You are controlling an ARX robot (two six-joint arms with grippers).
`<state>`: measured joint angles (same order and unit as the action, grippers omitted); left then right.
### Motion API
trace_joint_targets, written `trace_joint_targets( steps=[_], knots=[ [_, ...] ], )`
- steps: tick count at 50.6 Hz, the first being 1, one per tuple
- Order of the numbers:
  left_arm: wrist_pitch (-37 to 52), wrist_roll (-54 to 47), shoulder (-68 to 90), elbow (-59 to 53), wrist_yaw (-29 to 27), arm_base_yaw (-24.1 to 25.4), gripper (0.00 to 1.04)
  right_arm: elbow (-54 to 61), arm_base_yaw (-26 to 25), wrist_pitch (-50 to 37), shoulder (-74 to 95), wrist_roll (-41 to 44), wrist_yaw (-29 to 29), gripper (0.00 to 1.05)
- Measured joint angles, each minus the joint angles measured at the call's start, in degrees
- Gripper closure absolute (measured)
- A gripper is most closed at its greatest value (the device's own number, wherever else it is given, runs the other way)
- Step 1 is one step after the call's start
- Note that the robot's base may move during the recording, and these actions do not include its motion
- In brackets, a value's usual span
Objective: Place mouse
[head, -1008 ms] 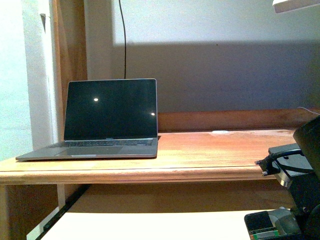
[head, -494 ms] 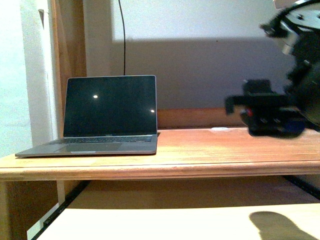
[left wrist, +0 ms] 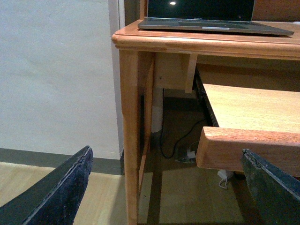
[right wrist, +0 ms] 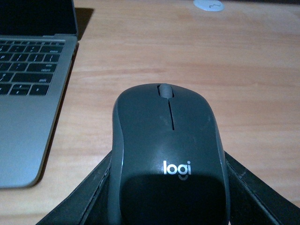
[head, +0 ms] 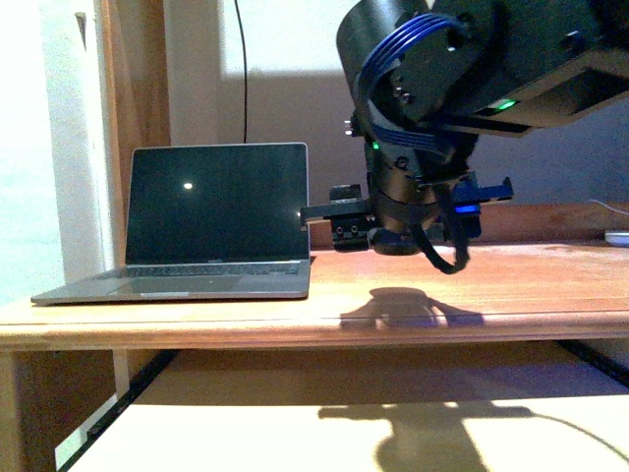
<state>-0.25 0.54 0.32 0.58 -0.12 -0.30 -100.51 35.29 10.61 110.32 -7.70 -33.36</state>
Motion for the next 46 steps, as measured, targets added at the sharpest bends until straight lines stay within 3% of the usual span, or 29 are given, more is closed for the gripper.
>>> trace_joint_targets(
  steps=[12, 24, 39, 46],
  knots=[
    [0.00, 0.00, 0.00, 0.00, -0.02, 0.00, 0.08, -9.11, -1.16, 0.37, 9.62, 1.49, -1.64, 0.49],
    [0.00, 0.00, 0.00, 0.00, 0.00, 0.00, 0.08, -10.71, -1.77, -0.85, 13.86, 0.85, -1.31, 0.48],
    [0.00, 0.00, 0.00, 0.00, -0.02, 0.00, 0.08, -5.46, -2.19, -9.11, 10.91, -1.88, 3.91, 0.08],
    [0.00, 0.00, 0.00, 0.02, 0.00, 0.00, 0.08, 2.64, -3.34, -15.67, 3.82, -3.28, 9.75, 0.07]
  ],
)
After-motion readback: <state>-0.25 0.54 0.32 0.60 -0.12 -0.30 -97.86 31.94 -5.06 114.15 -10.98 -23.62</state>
